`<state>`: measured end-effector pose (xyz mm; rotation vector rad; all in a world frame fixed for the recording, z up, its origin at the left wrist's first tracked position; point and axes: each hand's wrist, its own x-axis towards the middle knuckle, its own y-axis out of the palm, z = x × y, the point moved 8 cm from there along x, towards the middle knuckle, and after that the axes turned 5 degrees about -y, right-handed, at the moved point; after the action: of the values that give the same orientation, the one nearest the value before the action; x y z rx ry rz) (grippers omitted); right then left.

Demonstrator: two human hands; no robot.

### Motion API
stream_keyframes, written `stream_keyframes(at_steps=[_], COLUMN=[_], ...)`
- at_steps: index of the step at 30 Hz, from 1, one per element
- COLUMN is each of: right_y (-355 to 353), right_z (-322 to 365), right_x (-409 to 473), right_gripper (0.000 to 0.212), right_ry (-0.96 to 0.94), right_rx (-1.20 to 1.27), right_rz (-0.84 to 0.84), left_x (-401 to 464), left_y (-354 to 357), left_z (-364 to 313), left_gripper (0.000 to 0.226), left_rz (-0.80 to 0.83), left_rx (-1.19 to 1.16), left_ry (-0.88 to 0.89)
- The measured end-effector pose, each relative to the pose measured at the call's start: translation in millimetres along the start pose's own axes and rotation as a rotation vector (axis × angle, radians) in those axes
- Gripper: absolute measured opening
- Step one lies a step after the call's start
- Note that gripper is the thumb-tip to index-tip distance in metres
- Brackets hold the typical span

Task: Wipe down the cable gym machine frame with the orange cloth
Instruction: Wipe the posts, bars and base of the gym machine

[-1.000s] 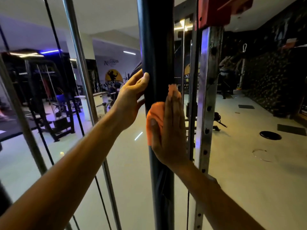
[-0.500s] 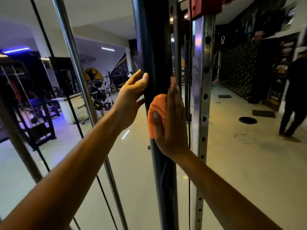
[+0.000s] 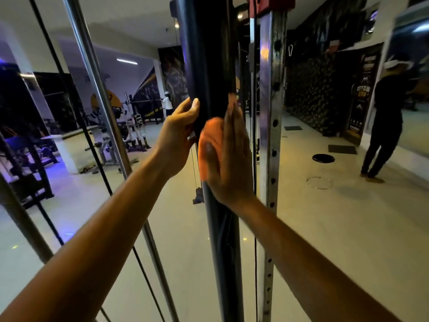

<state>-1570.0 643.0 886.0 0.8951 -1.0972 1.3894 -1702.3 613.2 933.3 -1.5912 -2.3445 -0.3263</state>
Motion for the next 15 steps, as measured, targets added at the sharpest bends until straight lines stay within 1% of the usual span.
stream_keyframes(at_steps=[1, 2, 3, 5, 6, 7, 12, 15], right_y=[3.1, 6.5, 9.2, 12.4, 12.7, 12.8, 5.2, 3.9], right_z=[-5.7, -14.3, -23.2, -34.5, -36.2, -34.8, -8.2, -6.7], right_x=[-27.5, -58.6, -88.9, -132.2, -138.2, -132.8, -40.3, -31.7], right_gripper=[0.076, 0.077, 0.078, 0.079, 0.079, 0.079, 0.074, 0.074], right_ry=[0.025, 0.062, 0.108, 0.183, 0.195, 0.196, 0.09, 0.064], right_rx=[-0.005, -0.002, -0.002, -0.024, -0.028, -0.023, 0.036, 0.003], right_rz=[0.028, 0.058, 0.086, 0.122, 0.125, 0.118, 0.007, -0.023], left_x=[-2.4, -4.9, -6.0, -10.5, -12.6, -13.7, -13.6, -18.2], left_y=[-0.8, -1.2, -3.4, -4.1, -3.8, -4.0, -5.9, -5.8], left_z=[7.3, 13.6, 20.1, 28.7, 30.9, 32.8, 35.2, 40.0], left_gripper=[0.046, 0.04, 0.041, 0.062, 0.07, 0.071, 0.053, 0.05], left_rz=[0.006, 0.005, -0.001, 0.007, 0.011, 0.013, 0.023, 0.015], left_rx=[-0.001, -0.013, -0.02, -0.017, -0.003, 0.013, 0.08, 0.08], left_ry=[-0.002, 0.0, -0.002, -0.013, -0.016, -0.014, -0.049, -0.047])
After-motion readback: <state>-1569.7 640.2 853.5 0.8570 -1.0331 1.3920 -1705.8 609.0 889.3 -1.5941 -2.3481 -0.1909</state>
